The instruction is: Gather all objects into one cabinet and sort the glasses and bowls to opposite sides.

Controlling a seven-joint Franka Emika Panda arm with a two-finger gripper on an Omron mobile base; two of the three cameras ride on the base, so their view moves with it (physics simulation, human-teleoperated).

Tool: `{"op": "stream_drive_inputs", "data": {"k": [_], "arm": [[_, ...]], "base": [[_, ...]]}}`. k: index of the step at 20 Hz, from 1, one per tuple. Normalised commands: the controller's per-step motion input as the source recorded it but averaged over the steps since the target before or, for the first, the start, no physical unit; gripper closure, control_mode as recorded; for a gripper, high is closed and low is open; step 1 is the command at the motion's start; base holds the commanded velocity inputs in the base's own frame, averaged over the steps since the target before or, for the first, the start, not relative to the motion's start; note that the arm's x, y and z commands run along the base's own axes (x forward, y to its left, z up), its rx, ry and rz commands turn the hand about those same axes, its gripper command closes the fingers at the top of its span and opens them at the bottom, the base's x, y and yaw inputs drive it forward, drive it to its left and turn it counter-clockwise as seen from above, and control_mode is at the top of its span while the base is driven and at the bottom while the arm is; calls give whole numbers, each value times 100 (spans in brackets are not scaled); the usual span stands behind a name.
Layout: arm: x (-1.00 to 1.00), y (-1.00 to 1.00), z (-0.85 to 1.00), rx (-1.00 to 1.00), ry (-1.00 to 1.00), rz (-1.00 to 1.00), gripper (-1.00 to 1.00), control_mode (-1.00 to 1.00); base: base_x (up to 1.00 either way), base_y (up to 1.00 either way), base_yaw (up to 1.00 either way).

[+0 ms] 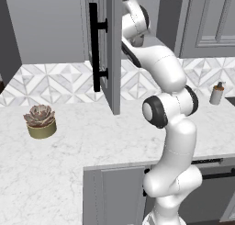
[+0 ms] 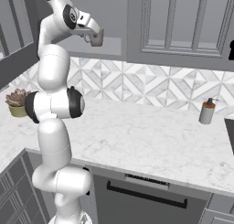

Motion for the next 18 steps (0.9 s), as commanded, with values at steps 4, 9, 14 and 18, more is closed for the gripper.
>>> {"op": "stream_drive_inputs", "data": {"k": [4,9,14,18], "arm": [[0,0,0,0,0,0,-100,-100],[0,0,0,0,0,0,100,-100],[0,0,0,0,0,0,100,-100],[0,0,0,0,0,0,100,-100]], "base": [[0,0,0],[0,0,0],[0,0,0],[0,0,0]]}}
